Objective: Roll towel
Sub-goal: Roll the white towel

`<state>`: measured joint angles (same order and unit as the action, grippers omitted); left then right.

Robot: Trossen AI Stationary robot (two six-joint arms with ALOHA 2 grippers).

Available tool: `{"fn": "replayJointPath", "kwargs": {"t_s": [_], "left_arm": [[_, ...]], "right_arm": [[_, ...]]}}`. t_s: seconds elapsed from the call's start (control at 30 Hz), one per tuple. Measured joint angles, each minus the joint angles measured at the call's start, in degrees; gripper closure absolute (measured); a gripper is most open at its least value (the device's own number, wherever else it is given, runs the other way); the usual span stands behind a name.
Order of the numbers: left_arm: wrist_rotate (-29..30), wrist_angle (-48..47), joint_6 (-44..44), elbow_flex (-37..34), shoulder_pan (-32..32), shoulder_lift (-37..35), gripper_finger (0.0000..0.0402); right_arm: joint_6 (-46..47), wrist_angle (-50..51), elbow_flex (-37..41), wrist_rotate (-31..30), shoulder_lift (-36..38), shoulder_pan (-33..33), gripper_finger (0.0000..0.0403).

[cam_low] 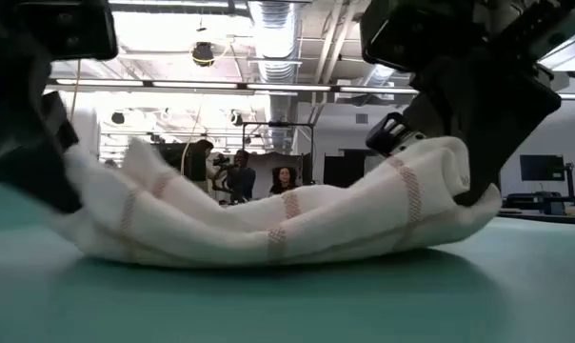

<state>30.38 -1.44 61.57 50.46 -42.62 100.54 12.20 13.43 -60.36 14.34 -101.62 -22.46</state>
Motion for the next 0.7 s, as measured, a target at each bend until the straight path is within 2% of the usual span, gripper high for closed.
{"fn": "replayJointPath", "kwargs": {"t_s": [0.3, 0.57, 0.7], "left_arm": [[0.37, -3.66, -0.82, 0.00, 0.40, -5.09, 0.0401], [0.21, -7.41, 1.96, 0.00, 1.58, -4.88, 0.0401], [-2.48, -8.29, 3.93, 0.00, 3.40, -4.86, 0.0401]], "right_arm": [[6.66, 2.50, 0.00, -0.21, 0.55, 0.89, 0.0392], [12.57, 4.55, -0.11, -0.84, 0.76, 3.60, 0.0392], [16.02, 7.69, -0.09, -0.85, 0.76, 5.14, 0.0392]]}}
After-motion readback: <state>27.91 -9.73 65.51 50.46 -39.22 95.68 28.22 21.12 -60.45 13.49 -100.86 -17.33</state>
